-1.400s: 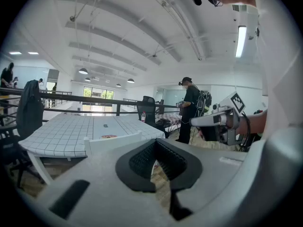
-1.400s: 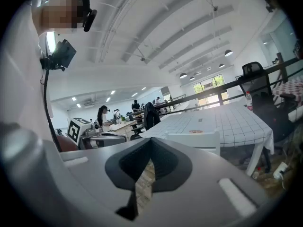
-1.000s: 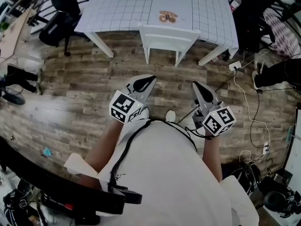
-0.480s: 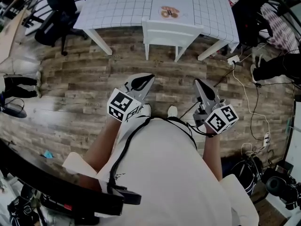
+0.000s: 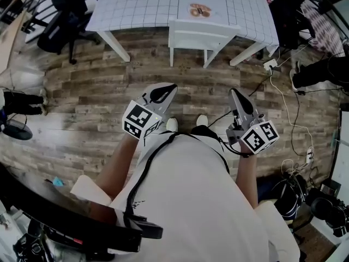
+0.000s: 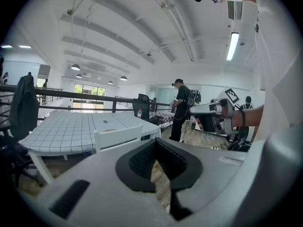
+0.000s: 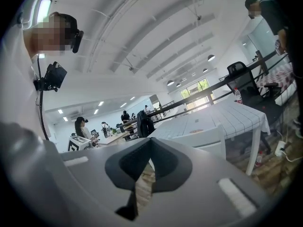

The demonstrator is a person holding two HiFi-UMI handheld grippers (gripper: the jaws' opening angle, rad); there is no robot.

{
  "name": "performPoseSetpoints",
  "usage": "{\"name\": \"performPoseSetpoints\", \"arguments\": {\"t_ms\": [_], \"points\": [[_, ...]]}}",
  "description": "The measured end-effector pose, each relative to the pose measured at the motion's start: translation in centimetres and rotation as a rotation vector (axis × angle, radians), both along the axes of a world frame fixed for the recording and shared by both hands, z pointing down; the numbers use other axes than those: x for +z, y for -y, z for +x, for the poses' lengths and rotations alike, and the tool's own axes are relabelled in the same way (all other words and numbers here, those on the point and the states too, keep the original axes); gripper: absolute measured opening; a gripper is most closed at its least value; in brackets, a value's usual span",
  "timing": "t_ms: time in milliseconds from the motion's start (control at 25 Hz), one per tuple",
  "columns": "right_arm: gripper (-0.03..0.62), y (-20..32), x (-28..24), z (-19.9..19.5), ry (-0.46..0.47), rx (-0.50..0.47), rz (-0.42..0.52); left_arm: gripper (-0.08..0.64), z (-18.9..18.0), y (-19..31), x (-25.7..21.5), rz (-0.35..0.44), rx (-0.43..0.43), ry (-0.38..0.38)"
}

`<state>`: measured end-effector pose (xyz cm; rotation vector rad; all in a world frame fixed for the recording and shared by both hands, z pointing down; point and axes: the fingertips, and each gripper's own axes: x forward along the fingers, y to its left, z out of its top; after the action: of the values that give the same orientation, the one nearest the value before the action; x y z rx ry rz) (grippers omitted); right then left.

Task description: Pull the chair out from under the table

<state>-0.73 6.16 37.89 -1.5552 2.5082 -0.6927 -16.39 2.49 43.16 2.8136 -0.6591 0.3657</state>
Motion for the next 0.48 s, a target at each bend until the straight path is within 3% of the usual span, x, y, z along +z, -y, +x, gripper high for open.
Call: {"name": "performPoseSetpoints", "arguments": {"t_ms": [480], "points": [[0.006, 1.9, -0.1, 0.9, 0.007, -0.008, 0.005, 0.008, 0.9, 1.6, 0.4, 0.001, -0.007, 0.01]]}}
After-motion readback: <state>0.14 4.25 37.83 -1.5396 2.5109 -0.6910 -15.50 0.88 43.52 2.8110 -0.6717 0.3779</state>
